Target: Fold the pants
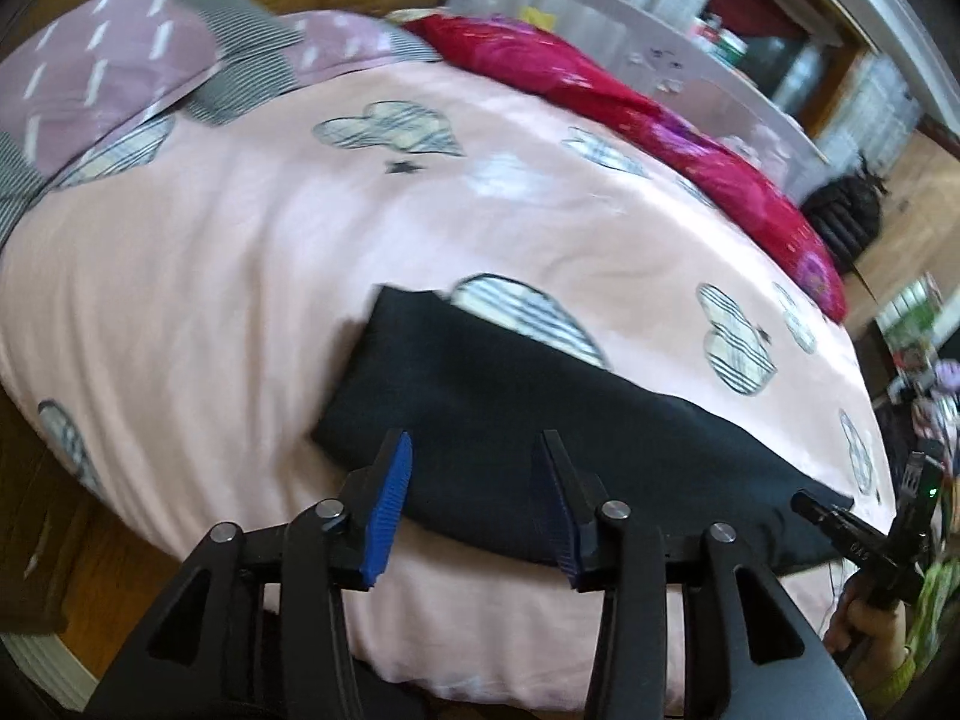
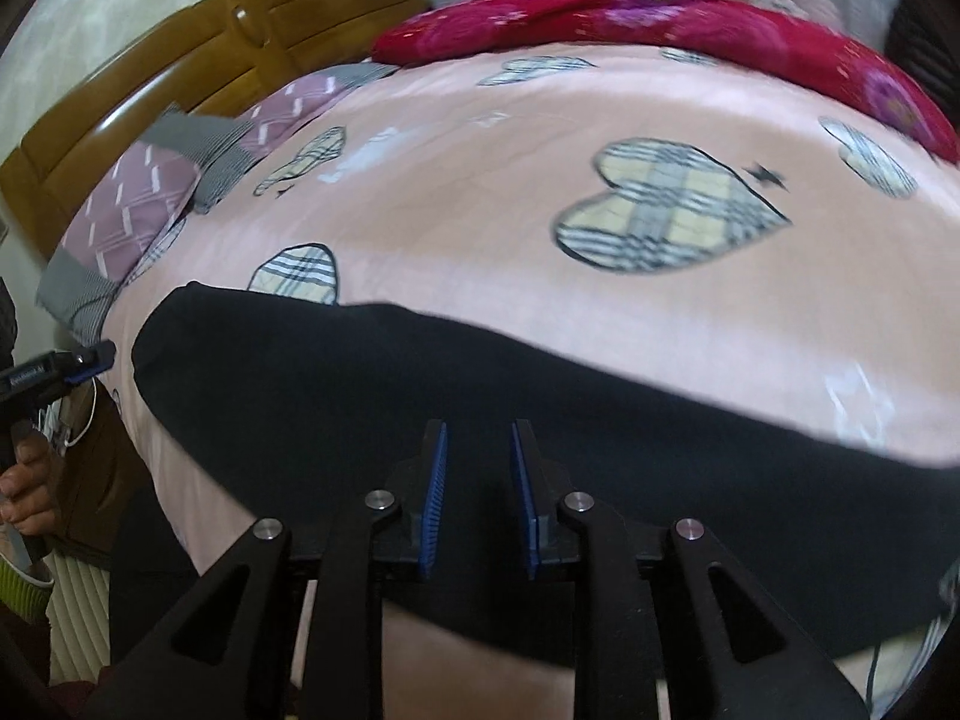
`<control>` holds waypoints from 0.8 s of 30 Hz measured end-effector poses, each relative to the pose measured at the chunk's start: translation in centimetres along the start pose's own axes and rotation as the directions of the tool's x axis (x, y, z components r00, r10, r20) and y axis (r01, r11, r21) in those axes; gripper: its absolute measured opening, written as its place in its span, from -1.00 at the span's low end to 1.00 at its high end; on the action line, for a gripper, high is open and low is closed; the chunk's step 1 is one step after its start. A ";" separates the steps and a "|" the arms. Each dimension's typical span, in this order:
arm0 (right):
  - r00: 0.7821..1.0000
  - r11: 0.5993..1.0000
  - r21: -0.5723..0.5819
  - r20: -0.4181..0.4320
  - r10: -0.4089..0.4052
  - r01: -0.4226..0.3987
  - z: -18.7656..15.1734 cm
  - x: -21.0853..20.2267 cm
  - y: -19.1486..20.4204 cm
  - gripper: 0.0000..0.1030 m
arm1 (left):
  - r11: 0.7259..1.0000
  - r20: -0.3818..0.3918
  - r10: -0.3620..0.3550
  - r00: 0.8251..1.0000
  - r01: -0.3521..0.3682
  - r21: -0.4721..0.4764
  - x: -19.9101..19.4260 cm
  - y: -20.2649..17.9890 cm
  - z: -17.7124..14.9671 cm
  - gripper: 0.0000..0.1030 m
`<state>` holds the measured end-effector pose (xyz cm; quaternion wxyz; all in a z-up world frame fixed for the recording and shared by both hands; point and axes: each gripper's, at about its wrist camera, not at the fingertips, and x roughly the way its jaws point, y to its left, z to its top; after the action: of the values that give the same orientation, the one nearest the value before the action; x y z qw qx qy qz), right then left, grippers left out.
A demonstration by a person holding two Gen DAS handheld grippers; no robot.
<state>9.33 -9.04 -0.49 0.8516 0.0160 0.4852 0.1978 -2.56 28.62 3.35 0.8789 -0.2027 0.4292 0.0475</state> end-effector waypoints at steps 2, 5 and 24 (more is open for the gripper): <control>1.000 1.000 0.030 0.003 -0.005 0.005 -1.2 -0.9 -0.9 -0.47 | 0.999 -0.014 -0.016 1.000 0.017 0.046 0.4 -2.0 -0.1 -0.13; 1.000 0.997 0.078 0.015 -0.020 0.019 -3.0 -2.4 -2.3 -0.32 | 0.993 -0.055 -0.042 0.998 0.048 0.109 1.5 -5.1 -0.8 -0.12; 0.993 0.956 0.289 0.083 -0.086 0.059 -8.7 -7.8 -8.4 -0.07 | 0.938 -0.211 -0.076 0.975 0.142 0.315 4.5 -15.7 -4.9 0.00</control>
<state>1.22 -20.98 -0.51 0.8690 0.1303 0.4682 0.0933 0.74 11.91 2.15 0.8553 -0.0808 0.5032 -0.0937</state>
